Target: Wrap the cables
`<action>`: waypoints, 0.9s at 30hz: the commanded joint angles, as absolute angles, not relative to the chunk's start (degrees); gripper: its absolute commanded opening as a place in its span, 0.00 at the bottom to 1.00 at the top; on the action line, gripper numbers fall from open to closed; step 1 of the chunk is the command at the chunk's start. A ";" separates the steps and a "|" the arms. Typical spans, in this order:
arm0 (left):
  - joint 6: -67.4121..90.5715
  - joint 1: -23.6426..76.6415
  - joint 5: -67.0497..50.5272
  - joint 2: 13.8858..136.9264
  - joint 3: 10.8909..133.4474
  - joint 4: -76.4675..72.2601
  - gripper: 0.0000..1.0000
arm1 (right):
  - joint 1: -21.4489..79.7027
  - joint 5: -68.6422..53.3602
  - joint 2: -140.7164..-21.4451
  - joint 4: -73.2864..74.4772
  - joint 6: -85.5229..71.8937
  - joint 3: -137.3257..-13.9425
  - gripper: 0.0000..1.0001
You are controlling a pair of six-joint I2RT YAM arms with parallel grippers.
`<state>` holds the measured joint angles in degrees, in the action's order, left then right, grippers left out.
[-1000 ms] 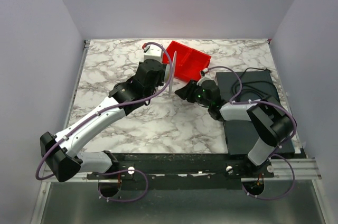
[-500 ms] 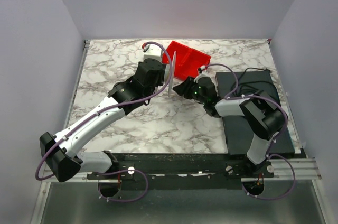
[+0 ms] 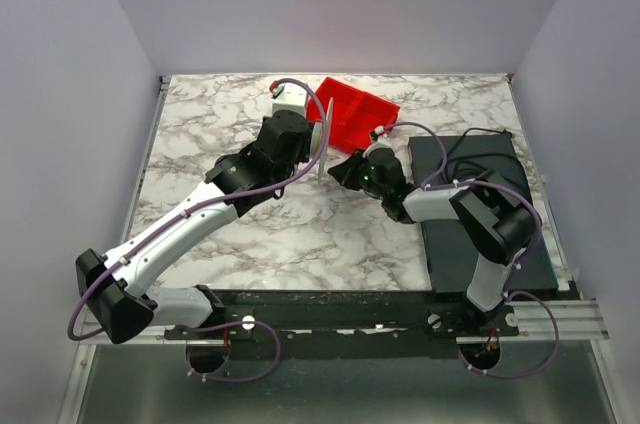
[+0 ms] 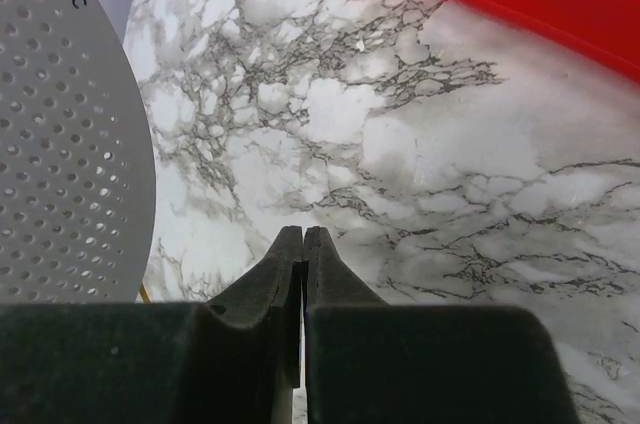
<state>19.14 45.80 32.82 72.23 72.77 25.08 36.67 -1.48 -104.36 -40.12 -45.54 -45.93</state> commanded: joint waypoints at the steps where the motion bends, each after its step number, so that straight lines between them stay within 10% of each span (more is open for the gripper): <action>1: 19.61 45.54 36.15 73.30 77.23 23.65 0.00 | 39.51 4.21 -102.82 -34.08 -44.66 -46.95 0.03; 27: 11.33 53.63 58.01 90.19 78.07 23.99 0.00 | 46.23 17.53 -87.47 -1.95 -48.87 -56.53 0.01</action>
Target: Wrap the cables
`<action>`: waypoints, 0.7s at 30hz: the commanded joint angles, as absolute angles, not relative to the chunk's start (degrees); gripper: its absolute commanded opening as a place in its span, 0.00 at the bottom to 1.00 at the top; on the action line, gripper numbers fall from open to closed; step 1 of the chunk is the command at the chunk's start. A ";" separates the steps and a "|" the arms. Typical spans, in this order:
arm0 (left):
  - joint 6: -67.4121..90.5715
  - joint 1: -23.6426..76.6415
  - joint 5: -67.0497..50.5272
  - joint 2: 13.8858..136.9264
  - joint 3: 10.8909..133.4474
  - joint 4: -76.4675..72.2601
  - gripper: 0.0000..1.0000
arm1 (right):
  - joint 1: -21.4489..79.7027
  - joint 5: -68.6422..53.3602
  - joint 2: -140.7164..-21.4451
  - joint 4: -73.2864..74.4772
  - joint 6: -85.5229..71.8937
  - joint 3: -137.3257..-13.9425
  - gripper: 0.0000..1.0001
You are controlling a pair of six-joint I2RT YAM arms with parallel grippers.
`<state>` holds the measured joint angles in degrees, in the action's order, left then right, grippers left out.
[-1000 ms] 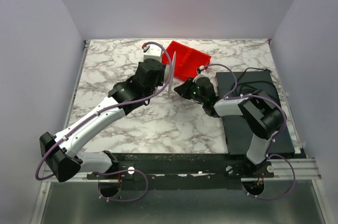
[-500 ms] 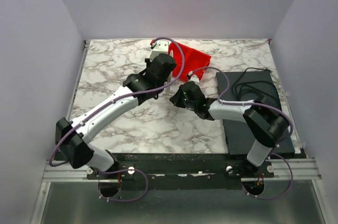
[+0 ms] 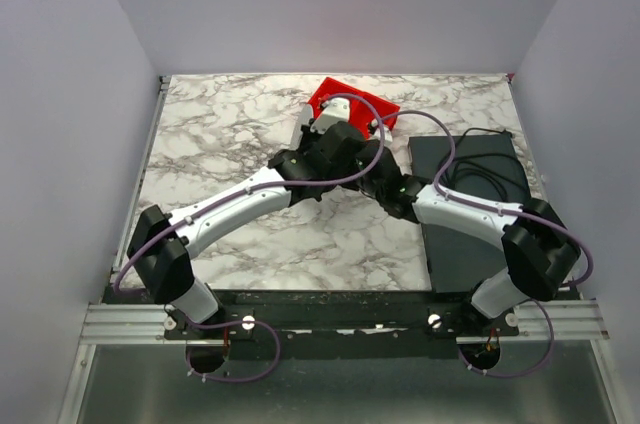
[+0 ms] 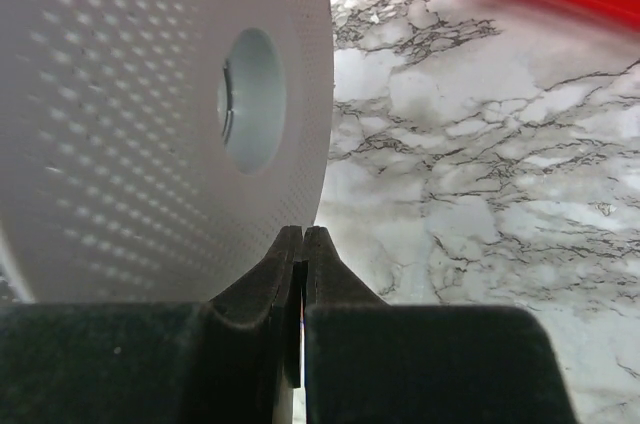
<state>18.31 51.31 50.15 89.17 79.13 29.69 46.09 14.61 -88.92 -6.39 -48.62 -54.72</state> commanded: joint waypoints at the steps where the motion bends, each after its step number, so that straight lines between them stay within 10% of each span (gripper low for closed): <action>1: 9.88 54.10 58.46 90.62 77.52 23.20 0.00 | 46.23 17.42 -87.24 -1.77 -48.65 -56.60 0.01; 21: -10.90 59.15 61.24 95.45 64.31 11.32 0.00 | 41.17 6.59 -84.26 -6.77 -49.95 -48.74 0.01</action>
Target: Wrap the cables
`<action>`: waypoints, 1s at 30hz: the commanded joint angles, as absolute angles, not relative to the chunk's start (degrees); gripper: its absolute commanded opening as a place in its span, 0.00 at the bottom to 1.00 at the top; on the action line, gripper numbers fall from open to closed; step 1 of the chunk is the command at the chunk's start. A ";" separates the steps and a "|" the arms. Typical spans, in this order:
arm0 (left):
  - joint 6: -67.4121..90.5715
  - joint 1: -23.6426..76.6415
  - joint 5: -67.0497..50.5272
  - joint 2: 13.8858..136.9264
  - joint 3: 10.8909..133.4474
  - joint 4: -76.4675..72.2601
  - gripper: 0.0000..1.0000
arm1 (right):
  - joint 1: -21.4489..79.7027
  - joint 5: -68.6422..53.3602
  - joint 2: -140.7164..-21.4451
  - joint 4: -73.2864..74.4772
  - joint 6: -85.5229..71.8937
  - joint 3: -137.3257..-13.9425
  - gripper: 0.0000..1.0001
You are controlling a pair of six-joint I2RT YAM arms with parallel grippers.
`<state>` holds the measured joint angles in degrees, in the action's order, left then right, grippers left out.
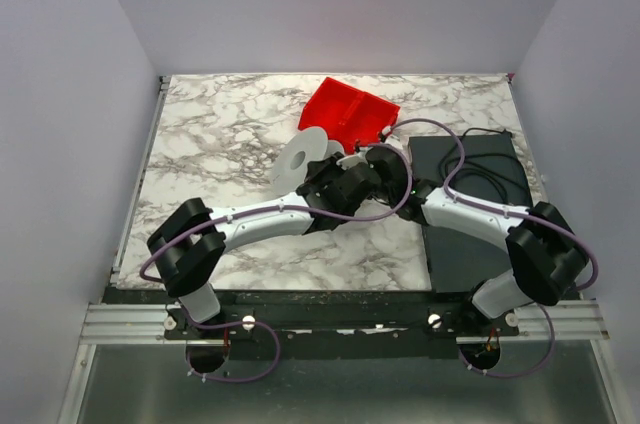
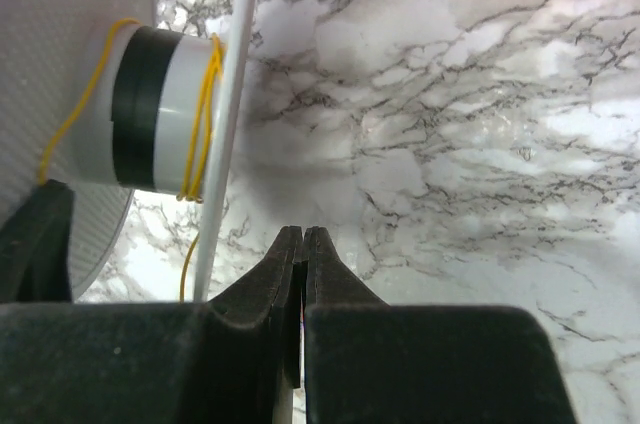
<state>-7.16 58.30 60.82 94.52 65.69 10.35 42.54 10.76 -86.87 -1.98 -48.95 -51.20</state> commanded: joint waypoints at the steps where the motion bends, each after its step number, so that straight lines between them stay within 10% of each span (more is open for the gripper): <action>1: -9.35 59.22 60.48 95.59 64.14 12.26 0.00 | 40.77 5.37 -83.96 -8.12 -50.43 -47.64 0.01; 30: -5.01 63.10 47.16 99.18 60.17 16.00 0.00 | 38.06 5.98 -77.95 -30.23 -50.91 -35.45 0.01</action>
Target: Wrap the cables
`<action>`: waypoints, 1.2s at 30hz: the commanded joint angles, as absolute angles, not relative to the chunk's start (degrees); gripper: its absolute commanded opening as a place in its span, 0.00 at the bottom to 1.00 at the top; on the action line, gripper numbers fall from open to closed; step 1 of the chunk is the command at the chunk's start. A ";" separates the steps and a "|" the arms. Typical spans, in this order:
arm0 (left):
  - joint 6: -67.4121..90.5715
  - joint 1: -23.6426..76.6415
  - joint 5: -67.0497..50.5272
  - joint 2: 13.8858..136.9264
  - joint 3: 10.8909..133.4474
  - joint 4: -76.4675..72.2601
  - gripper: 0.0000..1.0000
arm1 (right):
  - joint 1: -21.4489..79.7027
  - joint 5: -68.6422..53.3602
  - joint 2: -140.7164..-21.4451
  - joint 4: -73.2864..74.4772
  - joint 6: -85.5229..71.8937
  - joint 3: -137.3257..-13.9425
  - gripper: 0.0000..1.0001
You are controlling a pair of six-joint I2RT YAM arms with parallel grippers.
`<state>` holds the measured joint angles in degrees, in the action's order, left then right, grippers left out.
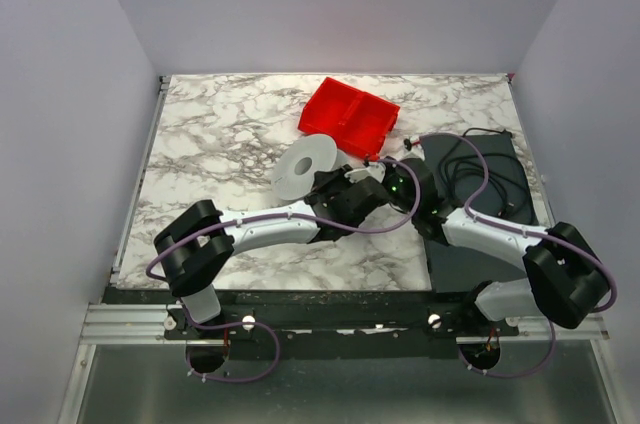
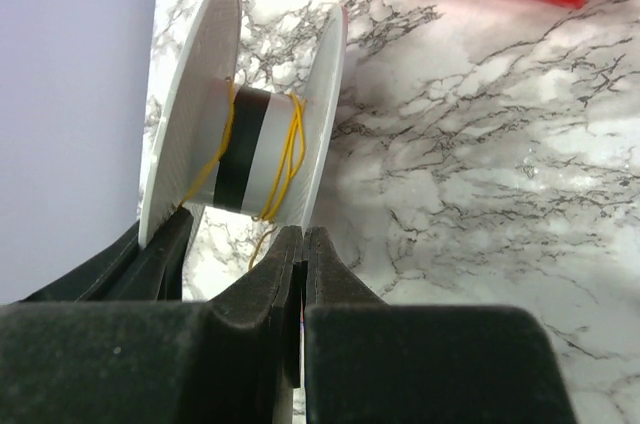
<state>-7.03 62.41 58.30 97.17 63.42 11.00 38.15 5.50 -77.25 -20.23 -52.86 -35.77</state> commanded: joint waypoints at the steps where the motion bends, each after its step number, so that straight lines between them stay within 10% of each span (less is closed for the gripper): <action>1: -5.01 63.11 46.93 99.25 60.09 16.21 0.00 | 37.97 5.91 -78.25 -31.15 -50.66 -35.25 0.01; 36: 9.65 63.32 24.66 98.64 59.75 27.18 0.00 | 29.95 -13.67 -100.57 -62.61 -64.78 -25.72 0.00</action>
